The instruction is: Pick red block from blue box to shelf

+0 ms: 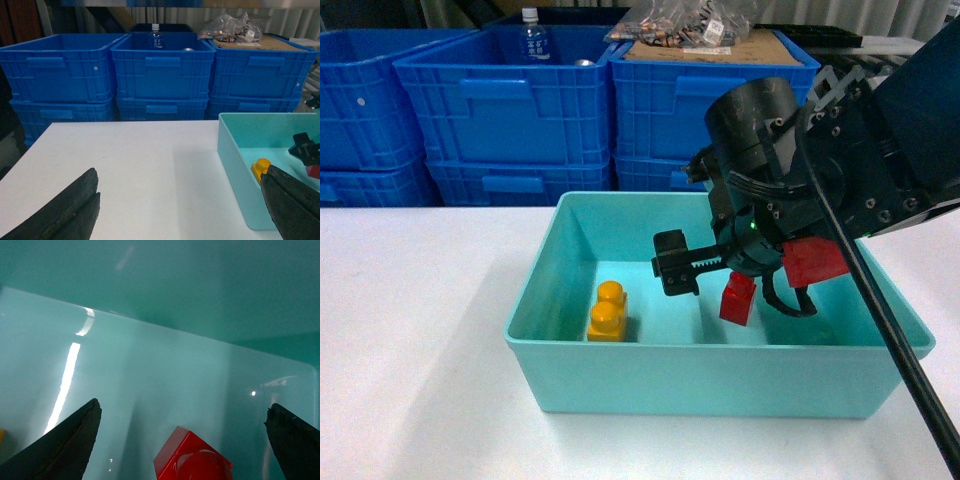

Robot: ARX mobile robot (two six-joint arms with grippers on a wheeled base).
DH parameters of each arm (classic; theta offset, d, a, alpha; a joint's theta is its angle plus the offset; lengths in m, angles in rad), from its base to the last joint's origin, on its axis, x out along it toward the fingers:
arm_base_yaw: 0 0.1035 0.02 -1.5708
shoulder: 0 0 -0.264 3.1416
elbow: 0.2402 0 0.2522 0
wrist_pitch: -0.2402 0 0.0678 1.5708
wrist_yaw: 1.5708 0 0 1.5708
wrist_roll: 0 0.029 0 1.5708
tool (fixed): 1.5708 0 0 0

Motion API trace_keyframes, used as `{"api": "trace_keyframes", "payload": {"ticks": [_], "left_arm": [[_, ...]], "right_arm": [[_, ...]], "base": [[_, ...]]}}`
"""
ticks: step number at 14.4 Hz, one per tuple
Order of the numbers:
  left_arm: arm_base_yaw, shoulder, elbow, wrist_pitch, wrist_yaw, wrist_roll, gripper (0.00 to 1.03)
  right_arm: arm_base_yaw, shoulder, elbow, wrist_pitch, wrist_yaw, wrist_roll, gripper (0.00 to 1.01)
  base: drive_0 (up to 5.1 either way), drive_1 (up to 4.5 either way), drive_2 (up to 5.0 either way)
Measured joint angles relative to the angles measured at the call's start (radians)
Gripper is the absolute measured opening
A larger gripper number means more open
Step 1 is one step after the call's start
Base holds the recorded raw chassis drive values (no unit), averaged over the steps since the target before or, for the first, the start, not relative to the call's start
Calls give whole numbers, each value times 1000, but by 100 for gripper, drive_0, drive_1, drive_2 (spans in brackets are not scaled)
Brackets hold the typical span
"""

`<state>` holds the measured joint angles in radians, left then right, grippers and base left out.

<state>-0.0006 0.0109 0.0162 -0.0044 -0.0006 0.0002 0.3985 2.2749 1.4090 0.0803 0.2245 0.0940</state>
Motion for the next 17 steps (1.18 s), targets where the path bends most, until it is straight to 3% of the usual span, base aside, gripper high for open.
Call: {"api": "trace_keyframes", "payload": {"ticks": [3, 9, 10, 13, 17], "left_arm": [[0, 0, 0, 0, 0, 0, 98], [0, 0, 0, 0, 0, 0, 98], [0, 0, 0, 0, 0, 0, 98], [0, 0, 0, 0, 0, 0, 98], [0, 0, 0, 0, 0, 0, 98]], "right_arm": [[-4, 59, 32, -11, 39, -7, 98], [-20, 109, 59, -14, 60, 9, 35], [-21, 104, 53, 5, 50, 14, 29], [-32, -46, -95, 114, -14, 24, 29], [-64, -530, -452, 343, -154, 44, 29]], "base": [[0, 0, 0], [0, 0, 0], [0, 0, 0], [0, 0, 0], [0, 0, 0]]}}
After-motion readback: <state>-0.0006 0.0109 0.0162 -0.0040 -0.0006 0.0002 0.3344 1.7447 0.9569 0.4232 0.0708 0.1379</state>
